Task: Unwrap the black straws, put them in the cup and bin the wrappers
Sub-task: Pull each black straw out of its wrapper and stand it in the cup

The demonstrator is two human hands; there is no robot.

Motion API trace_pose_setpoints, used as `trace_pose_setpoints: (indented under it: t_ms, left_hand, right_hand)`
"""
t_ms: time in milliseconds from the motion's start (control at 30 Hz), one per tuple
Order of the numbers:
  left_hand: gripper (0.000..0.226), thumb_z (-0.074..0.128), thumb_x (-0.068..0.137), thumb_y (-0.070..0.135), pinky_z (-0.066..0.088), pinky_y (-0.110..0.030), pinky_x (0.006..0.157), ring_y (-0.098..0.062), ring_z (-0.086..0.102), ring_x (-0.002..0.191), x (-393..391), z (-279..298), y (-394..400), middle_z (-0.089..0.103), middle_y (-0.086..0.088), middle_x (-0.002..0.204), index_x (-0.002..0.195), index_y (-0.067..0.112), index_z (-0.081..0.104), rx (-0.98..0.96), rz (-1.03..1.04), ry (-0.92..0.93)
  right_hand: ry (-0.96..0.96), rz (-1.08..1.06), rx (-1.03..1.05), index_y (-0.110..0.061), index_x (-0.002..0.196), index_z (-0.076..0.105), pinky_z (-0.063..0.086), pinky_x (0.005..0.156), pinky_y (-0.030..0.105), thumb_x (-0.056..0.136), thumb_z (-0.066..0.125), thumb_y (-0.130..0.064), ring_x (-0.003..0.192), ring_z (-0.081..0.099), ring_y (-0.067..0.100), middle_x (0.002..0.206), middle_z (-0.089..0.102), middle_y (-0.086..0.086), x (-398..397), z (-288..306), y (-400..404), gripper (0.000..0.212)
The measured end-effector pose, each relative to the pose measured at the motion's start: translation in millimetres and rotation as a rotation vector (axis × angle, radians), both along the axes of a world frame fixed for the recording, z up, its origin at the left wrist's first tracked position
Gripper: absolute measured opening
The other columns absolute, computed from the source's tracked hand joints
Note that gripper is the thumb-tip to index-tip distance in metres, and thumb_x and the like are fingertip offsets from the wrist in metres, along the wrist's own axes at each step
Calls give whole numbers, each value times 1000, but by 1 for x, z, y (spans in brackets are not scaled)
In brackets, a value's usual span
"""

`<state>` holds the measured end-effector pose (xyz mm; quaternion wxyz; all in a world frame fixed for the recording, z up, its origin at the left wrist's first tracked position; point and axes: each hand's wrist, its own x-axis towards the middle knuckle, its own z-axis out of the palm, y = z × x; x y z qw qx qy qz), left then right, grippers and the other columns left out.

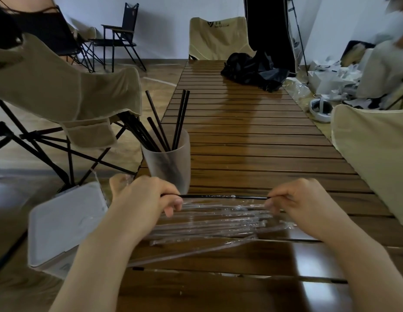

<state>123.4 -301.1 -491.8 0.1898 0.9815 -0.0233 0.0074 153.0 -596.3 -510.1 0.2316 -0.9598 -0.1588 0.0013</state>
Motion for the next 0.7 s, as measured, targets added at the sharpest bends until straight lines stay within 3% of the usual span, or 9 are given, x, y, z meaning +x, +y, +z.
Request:
trace_pose_setpoints:
  t_ms: [67, 167, 233, 333, 433, 500, 567, 700]
  left_hand:
    - [26, 51, 94, 43, 34, -36, 98, 6, 56, 79, -1, -1, 1, 66, 16, 70, 72, 37, 62, -6, 8, 24]
    - [21, 46, 94, 51, 32, -46, 106, -3, 58, 89, -3, 0, -14, 63, 16, 75, 83, 39, 59, 53, -43, 69]
    - [20, 41, 96, 51, 22, -41, 109, -2, 55, 95, -3, 2, -31, 63, 17, 78, 95, 43, 59, 68, -97, 75]
    - [26, 37, 99, 49, 18, -34, 105, -1, 52, 92, -2, 6, -49, 65, 13, 79, 102, 40, 62, 101, -167, 23]
    - [26, 38, 99, 48, 21, -34, 107, 1, 51, 88, -2, 5, -45, 64, 14, 75, 93, 41, 62, 83, -178, 26]
    - [27, 40, 98, 48, 28, -36, 109, 5, 56, 83, -2, 5, -35, 64, 17, 69, 85, 42, 63, 38, -177, 40]
    - [28, 43, 97, 47, 40, -37, 101, 6, 59, 77, -2, 5, -23, 65, 17, 66, 80, 41, 64, 8, -157, 52]
    - [25, 46, 97, 42, 52, -28, 81, 4, 60, 70, 0, 5, -8, 66, 16, 69, 79, 39, 63, -18, -95, 76]
  right_hand:
    - [3, -8, -9, -37, 67, 66, 46, 59, 10, 89, 59, -29, 63, 60, -6, 62, 66, -16, 0, 1, 1, 25]
    - [20, 20, -36, -41, 72, 60, 45, 63, 10, 89, 59, -33, 64, 60, -5, 67, 64, -16, -1, 2, 13, 19]
    - [19, 63, -31, -40, 84, 64, 48, 75, 17, 89, 57, -36, 70, 58, -6, 74, 63, -20, -4, 4, 25, 10]
    - [-5, 146, -25, -36, 96, 67, 44, 87, 28, 92, 53, -35, 79, 57, -3, 83, 60, -23, -8, 7, 44, 14]
    - [-10, 192, -20, -42, 86, 64, 45, 82, 28, 94, 52, -32, 73, 58, 0, 74, 60, -22, -9, 7, 51, 17]
    - [-12, 176, -16, -42, 82, 63, 41, 71, 15, 93, 54, -29, 65, 58, -6, 66, 60, -21, -8, 6, 46, 19]
    - [9, 134, 9, -37, 79, 65, 39, 56, 8, 92, 57, -26, 65, 57, -13, 65, 62, -18, -7, 7, 36, 19]
    - [3, 86, 36, -44, 75, 59, 46, 57, 11, 92, 58, -25, 62, 60, -4, 68, 64, -18, -5, 6, 23, 25]
